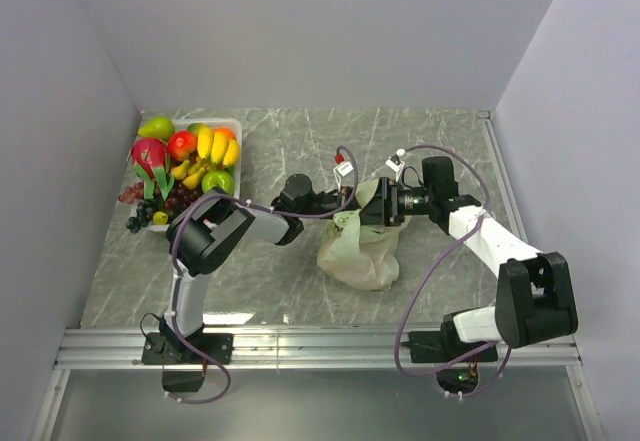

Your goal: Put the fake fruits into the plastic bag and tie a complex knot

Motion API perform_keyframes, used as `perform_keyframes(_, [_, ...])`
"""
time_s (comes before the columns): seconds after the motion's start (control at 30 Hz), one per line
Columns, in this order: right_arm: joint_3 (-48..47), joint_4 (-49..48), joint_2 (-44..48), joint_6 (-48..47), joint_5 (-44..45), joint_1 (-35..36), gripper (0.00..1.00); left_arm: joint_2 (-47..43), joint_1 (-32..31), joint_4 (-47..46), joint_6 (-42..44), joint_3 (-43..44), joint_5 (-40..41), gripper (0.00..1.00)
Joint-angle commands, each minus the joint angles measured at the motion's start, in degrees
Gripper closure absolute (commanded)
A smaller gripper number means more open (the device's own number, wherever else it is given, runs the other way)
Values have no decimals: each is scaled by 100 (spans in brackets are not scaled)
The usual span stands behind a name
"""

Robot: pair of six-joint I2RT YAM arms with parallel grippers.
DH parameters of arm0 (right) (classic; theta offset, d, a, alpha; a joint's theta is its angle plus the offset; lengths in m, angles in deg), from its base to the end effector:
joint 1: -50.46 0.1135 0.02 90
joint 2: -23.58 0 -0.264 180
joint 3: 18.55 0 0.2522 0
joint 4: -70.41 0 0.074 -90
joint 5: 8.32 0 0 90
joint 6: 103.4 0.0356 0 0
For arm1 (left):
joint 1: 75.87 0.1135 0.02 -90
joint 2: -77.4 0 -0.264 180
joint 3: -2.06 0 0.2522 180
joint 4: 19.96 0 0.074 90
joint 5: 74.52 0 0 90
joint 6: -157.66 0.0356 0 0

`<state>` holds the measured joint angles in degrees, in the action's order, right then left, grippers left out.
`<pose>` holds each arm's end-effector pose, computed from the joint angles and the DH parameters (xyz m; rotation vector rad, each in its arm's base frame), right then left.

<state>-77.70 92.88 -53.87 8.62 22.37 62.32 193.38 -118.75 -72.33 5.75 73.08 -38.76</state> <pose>0.2598 0.0858 0.2318 -0.3752 2.2326 1.4855 0.2794 -0.2989 0.1848 0.6840 1.8071 -2.0272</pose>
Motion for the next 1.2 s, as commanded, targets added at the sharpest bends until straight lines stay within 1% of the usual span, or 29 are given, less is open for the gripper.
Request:
perform_keyframes(0.0, [74,-666,38,363,-19,80,27,3,-239,-623,-270,260,-289,99])
perform_keyframes(0.03, [30,-712,-15,434,-54,71,28,-23,-257,-542,-60,225,-254,99])
perform_keyframes(0.07, [-153,-661,-59,295,-81,62,28,-67,-239,-489,20,190,-237,99])
perform_keyframes(0.13, [-382,119,-95,-169,-20,62,28,-111,-169,-427,48,84,-193,99])
perform_keyframes(0.17, [-505,627,-69,-616,24,36,27,-137,-143,-419,56,58,-166,100])
perform_keyframes(0.23, [-541,1052,124,-935,68,-17,26,-190,-81,-192,248,5,-140,100])
perform_keyframes(0.27, [-594,1454,238,-1197,95,-69,23,-234,-64,-112,319,-4,-122,99])
perform_keyframes(0.3, [-629,1649,291,-1331,95,-87,13,-243,-46,-93,363,-4,-122,99])
perform_keyframes(0.37, [-743,2201,388,-1699,86,-131,8,-217,-11,-154,329,14,-140,99])
perform_keyframes(0.6, [-963,3347,538,-2368,183,-412,5,-252,-2,-6,425,102,-166,99])
perform_keyframes(0.77, [-1130,3856,573,-2684,121,-913,6,-260,25,3,469,75,-175,99])
perform_keyframes(0.83, [-1113,3910,556,-2764,78,-1001,10,-234,25,-40,434,75,-157,99])
perform_keyframes(0.93, [-1016,3849,573,-2817,16,-1142,29,-217,25,-49,416,128,-175,99])
perform_keyframes(0.97, [-903,3640,599,-2704,25,-1150,38,-208,25,-41,408,163,-175,99])
perform_keyframes(1.03, [-806,3454,599,-2546,-2,-1150,43,-182,25,-93,382,190,-192,99])
perform_keyframes(1.07, [-779,3201,582,-2458,-10,-1142,49,-164,16,-111,355,207,-210,100])
perform_keyframes(1.17, [-744,2770,503,-2211,-46,-1142,58,-138,16,-155,320,225,-245,99])
